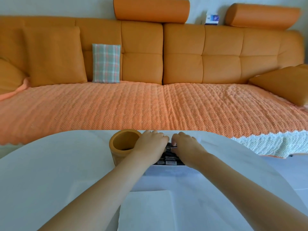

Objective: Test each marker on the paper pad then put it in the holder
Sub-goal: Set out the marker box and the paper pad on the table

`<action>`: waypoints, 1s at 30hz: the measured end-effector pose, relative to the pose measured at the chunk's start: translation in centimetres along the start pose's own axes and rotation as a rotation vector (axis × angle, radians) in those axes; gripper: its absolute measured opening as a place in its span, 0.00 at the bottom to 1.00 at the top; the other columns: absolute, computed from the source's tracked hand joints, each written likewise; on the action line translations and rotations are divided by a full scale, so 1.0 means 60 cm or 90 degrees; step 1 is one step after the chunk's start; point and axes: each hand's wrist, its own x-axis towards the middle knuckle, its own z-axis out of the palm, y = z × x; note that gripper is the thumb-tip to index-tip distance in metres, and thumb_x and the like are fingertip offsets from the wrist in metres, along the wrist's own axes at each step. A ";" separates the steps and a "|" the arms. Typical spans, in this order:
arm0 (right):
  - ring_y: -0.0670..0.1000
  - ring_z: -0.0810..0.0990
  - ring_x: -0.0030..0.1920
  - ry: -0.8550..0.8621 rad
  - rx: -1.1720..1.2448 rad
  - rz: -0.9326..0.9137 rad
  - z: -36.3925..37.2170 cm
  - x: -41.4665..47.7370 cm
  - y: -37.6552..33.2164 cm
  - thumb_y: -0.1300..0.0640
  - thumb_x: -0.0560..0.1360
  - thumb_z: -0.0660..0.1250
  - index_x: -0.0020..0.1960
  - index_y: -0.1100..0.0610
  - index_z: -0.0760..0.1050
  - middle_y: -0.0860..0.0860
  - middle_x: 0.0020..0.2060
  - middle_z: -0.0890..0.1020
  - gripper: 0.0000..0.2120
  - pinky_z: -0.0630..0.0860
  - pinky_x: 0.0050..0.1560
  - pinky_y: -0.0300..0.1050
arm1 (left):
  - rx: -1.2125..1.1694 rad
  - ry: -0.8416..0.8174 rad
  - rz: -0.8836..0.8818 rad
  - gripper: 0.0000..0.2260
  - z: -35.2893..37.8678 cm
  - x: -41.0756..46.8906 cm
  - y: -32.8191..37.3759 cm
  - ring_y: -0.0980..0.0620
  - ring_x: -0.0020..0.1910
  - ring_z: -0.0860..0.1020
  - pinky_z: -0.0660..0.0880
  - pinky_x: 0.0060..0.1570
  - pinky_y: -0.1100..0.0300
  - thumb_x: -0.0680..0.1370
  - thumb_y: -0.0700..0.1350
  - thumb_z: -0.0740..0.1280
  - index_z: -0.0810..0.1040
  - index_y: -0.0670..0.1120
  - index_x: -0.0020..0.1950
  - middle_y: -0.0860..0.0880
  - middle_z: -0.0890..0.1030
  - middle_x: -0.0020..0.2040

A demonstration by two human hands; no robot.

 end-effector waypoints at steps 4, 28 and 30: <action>0.54 0.76 0.57 0.026 -0.031 -0.032 -0.013 -0.003 0.005 0.51 0.83 0.61 0.61 0.54 0.73 0.51 0.56 0.77 0.10 0.67 0.63 0.51 | 0.004 0.034 -0.018 0.10 -0.011 -0.002 0.003 0.46 0.54 0.74 0.63 0.48 0.54 0.81 0.50 0.63 0.78 0.50 0.60 0.50 0.79 0.52; 0.49 0.67 0.32 0.107 0.863 0.103 -0.015 -0.293 -0.160 0.51 0.79 0.68 0.52 0.69 0.77 0.50 0.30 0.67 0.18 0.68 0.36 0.44 | -0.829 0.042 -0.253 0.18 -0.068 -0.316 0.092 0.56 0.54 0.80 0.77 0.51 0.56 0.75 0.57 0.68 0.73 0.55 0.62 0.53 0.81 0.54; 0.52 0.75 0.33 0.089 0.940 0.130 -0.007 -0.296 -0.169 0.53 0.79 0.69 0.50 0.67 0.79 0.52 0.32 0.75 0.15 0.76 0.38 0.45 | -0.781 -0.023 -0.218 0.22 -0.063 -0.325 0.100 0.56 0.49 0.81 0.77 0.49 0.58 0.70 0.63 0.66 0.76 0.54 0.60 0.54 0.83 0.51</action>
